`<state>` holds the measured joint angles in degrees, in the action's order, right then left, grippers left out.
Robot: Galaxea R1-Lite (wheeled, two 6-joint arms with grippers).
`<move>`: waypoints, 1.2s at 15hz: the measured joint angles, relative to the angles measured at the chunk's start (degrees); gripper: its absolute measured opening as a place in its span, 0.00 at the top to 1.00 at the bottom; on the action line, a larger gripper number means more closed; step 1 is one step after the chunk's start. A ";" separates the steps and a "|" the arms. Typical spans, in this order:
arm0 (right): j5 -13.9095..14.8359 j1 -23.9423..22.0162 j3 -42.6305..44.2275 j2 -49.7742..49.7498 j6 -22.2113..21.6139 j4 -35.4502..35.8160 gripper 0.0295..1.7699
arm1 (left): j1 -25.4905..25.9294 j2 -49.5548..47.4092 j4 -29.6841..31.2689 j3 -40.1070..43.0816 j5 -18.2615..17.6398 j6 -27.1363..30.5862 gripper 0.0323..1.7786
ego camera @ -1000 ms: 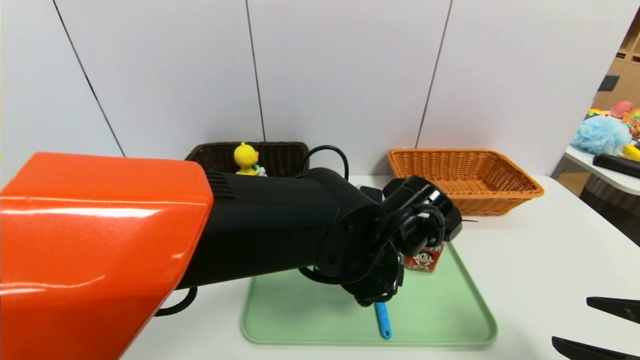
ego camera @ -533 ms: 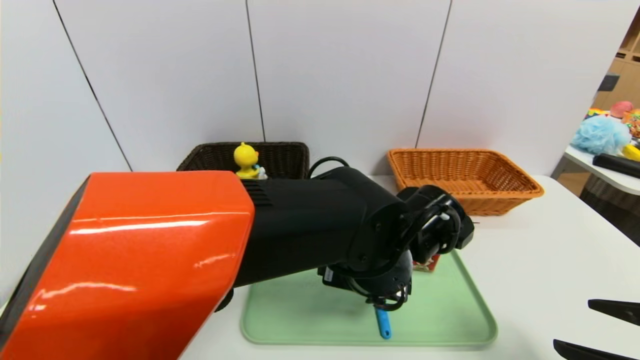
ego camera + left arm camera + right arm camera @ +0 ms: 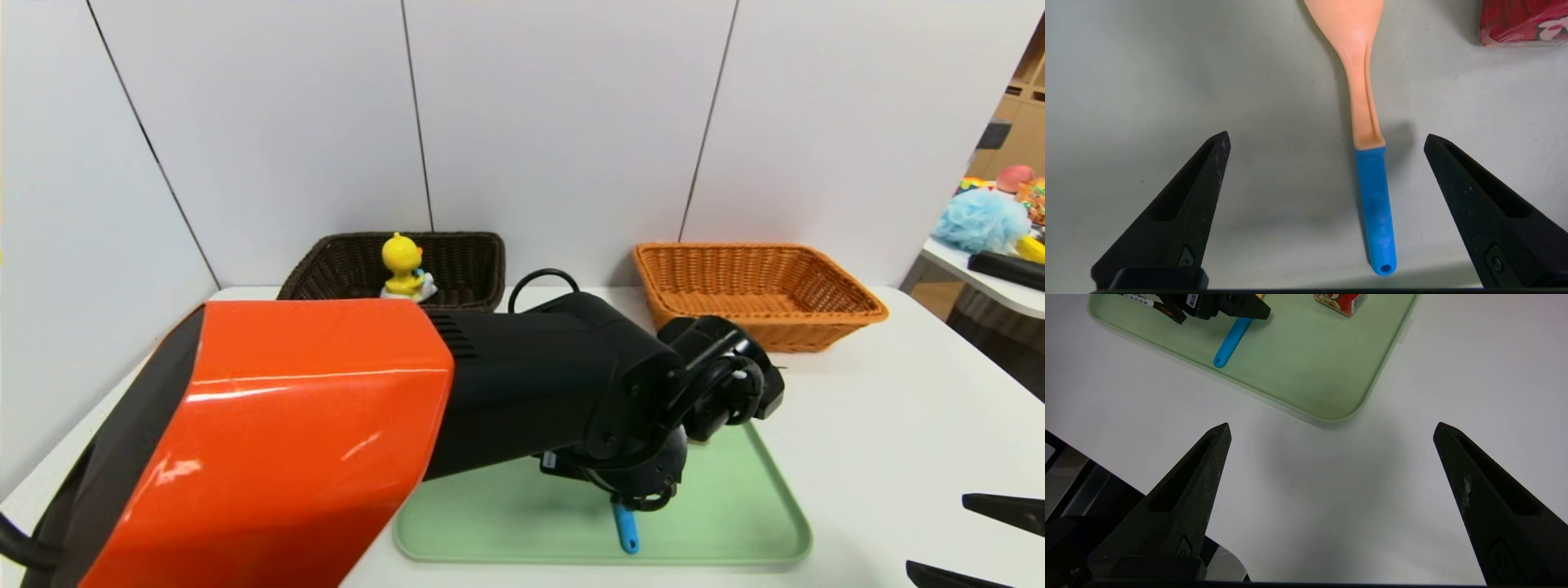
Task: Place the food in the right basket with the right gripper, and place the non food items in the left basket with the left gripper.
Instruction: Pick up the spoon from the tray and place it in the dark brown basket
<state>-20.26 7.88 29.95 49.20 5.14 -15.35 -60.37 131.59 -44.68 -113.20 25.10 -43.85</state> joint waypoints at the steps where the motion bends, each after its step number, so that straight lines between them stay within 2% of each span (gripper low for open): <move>1: 0.00 0.00 -0.09 -0.06 -0.02 0.00 0.03 | -0.02 0.39 0.48 0.00 0.15 -0.09 0.05; 13: 0.00 0.00 -0.49 -0.33 -0.02 0.11 0.03 | 0.09 1.57 2.05 0.00 0.74 -0.13 0.05; 14: 0.01 0.00 -0.41 -0.33 0.00 0.13 0.03 | 0.09 1.57 2.04 0.00 0.76 -0.17 0.11; 18: 0.01 0.00 -0.41 -0.44 -0.02 0.09 0.03 | 0.15 1.73 2.12 0.00 1.22 -0.35 0.45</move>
<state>-20.25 7.88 29.54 48.76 5.12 -15.26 -60.22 133.32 -42.56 -113.20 26.32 -44.20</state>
